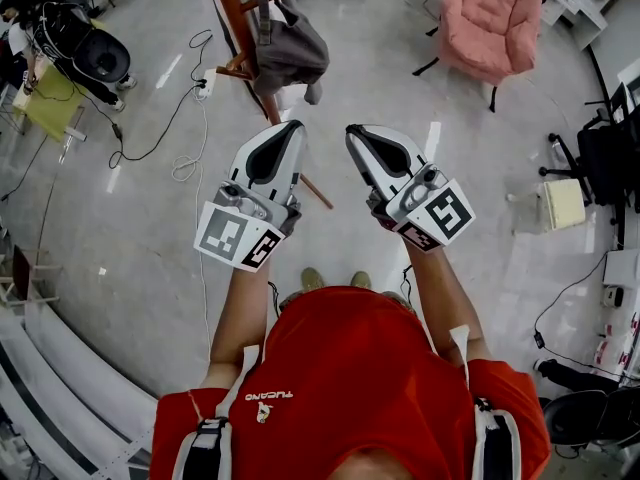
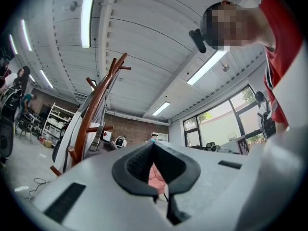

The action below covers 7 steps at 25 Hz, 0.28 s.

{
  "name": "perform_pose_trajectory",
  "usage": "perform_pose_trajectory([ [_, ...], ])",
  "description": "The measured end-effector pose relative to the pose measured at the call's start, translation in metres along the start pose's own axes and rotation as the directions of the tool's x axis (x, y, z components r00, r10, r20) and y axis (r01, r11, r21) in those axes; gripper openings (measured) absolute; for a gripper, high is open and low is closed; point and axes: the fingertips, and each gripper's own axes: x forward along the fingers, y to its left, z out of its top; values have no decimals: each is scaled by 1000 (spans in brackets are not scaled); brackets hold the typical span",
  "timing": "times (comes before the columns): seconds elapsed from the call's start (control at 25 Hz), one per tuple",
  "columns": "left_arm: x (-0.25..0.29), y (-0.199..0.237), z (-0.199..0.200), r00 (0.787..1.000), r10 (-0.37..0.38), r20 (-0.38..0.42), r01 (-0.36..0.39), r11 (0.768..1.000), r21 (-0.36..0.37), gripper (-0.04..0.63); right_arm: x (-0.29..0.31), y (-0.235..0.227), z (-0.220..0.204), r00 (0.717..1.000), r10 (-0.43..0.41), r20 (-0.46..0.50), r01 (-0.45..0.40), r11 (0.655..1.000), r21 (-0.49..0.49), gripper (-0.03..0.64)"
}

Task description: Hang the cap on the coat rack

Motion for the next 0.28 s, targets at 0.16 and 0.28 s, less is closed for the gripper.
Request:
perform_pose_trajectory([
  [0.16,1,-1,0,1000,-4,-4,4,1000,9,8,0,-1,-1,1000,2,-2,-2,1000,-2,23],
  [0.28,1,1,-1,1000,-3,-4,3,1000,9,8,1,-3,-3,1000,0,-5,0,1000,-2,23],
])
